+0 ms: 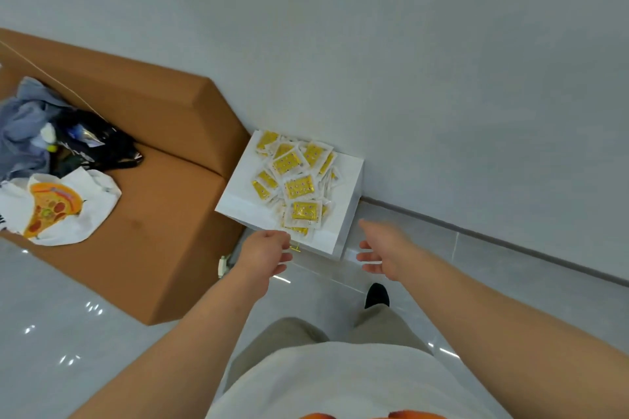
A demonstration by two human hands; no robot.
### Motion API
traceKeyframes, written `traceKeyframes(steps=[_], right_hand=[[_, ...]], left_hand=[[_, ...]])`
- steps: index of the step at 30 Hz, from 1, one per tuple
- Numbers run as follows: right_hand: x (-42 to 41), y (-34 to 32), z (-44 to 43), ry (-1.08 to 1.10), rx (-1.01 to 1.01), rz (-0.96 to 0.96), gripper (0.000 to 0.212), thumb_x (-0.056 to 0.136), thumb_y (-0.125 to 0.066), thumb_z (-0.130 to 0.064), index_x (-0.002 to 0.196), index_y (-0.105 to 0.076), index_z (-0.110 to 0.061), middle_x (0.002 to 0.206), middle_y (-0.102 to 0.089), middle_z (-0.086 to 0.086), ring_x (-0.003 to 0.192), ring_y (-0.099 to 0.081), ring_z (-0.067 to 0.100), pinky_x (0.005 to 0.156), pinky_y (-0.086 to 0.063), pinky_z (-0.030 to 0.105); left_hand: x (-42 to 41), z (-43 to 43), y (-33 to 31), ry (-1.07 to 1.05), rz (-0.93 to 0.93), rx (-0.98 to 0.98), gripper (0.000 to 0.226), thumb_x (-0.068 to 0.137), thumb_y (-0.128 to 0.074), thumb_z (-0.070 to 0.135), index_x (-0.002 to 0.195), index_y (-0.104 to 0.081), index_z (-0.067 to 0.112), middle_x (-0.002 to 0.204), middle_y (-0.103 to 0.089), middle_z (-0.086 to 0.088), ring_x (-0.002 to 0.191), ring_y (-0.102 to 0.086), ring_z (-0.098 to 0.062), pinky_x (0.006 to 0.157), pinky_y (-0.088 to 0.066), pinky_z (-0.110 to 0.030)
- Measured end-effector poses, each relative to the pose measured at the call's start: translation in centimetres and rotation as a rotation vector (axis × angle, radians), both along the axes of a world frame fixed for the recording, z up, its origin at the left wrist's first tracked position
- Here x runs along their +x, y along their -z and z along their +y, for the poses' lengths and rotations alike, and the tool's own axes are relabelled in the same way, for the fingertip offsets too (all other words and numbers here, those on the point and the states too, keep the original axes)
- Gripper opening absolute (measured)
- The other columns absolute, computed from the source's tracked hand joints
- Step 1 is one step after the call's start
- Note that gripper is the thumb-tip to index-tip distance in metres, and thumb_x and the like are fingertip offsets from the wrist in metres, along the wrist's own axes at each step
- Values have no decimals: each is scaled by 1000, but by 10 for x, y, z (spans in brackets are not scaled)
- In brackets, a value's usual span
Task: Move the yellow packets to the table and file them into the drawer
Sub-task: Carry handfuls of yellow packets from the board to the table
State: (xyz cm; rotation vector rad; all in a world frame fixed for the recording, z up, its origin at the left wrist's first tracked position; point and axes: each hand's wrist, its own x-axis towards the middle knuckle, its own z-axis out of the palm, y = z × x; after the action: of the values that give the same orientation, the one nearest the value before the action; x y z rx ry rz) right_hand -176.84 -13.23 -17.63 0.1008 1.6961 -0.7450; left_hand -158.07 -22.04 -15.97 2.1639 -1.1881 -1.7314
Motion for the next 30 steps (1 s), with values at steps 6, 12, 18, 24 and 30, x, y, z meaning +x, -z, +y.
traceKeyframes(steps=[6,12,18,24,30], right_hand=[[-6,32,-63,95,104,-132,17,100,-56,-33,100,-53,-16,98,-52,10,87,-57,27,78,-51,40],[10,86,-112,314,224,-272,33,97,-62,-38,117,-54,-13,108,-54,14,99,-61,35,92,-56,52],[67,143,-172,685,311,-420,64,97,-65,-44,148,-43,-13,139,-45,21,121,-54,42,93,-54,55],[113,202,-216,986,369,-511,70,98,-63,-47,152,-37,-12,148,-42,23,132,-49,39,101,-50,53],[140,246,-250,1114,414,-508,75,94,-58,-63,154,-35,-24,152,-41,10,136,-46,34,110,-44,55]], left_hand=[[-10,-76,29,-23,-36,124,13,99,-61,20,107,-62,10,98,-65,-7,90,-66,-25,78,-54,-37],[-11,-169,95,114,-104,216,9,99,-61,18,101,-62,10,100,-65,-9,89,-66,-25,67,-51,-32],[-3,-242,166,383,-212,302,12,97,-61,18,105,-59,8,92,-60,-8,73,-62,-20,58,-47,-29],[-1,-299,236,776,-348,112,20,93,-59,27,80,-58,13,74,-57,-9,69,-57,-27,68,-54,-38],[-10,-337,292,950,-581,-200,60,101,-45,53,136,-46,5,140,-48,-18,128,-50,-37,106,-42,-46]])
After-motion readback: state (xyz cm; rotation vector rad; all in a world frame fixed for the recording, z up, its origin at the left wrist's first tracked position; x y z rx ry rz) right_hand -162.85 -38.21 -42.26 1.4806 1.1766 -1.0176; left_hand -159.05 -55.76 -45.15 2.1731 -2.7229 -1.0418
